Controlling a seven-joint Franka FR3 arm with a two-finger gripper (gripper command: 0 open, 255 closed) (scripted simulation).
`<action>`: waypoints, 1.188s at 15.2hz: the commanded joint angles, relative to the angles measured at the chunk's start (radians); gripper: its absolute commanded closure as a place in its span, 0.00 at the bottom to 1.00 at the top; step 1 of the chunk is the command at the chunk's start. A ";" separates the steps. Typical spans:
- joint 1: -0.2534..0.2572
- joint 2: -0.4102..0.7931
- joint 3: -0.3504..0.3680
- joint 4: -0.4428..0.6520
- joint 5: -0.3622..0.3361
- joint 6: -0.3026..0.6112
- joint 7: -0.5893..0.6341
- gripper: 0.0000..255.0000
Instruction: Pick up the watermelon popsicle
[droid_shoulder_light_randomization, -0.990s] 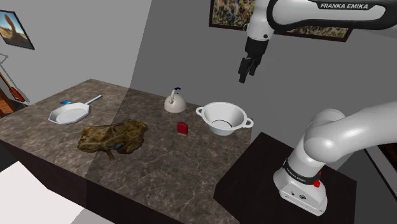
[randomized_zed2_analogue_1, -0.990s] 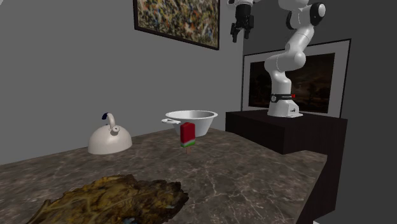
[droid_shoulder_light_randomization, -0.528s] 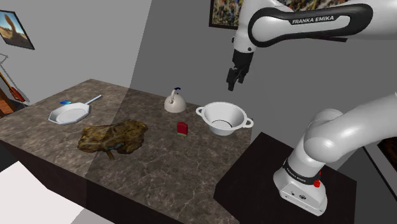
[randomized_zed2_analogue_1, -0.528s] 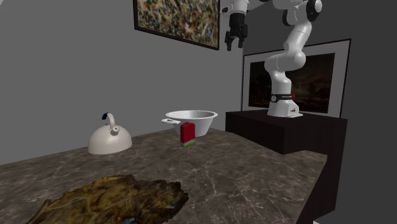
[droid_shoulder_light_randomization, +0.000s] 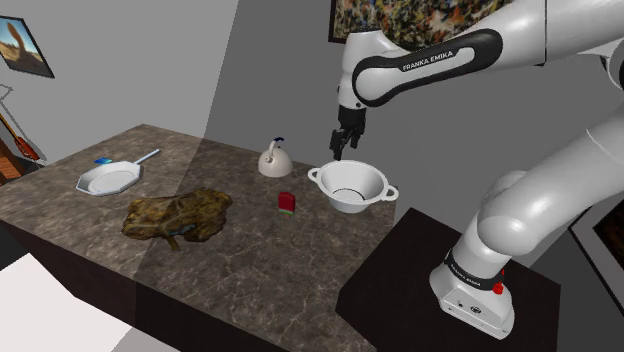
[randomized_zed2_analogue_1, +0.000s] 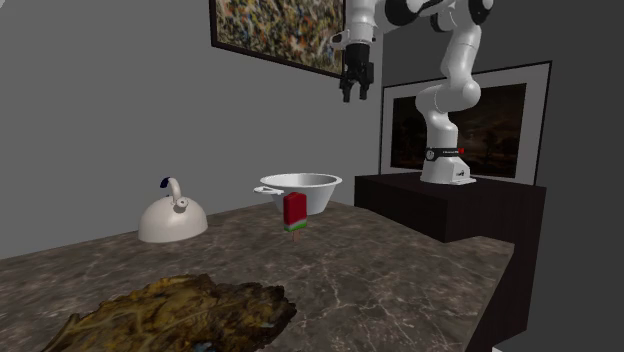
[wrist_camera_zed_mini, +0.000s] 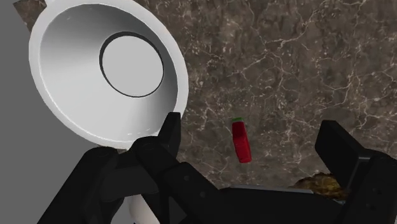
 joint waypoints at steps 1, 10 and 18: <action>-0.002 0.086 0.003 0.022 -0.003 0.062 0.007 0.00; 0.001 0.433 0.018 0.157 -0.023 0.255 0.051 0.00; 0.017 0.749 0.015 0.363 -0.047 0.348 0.086 0.00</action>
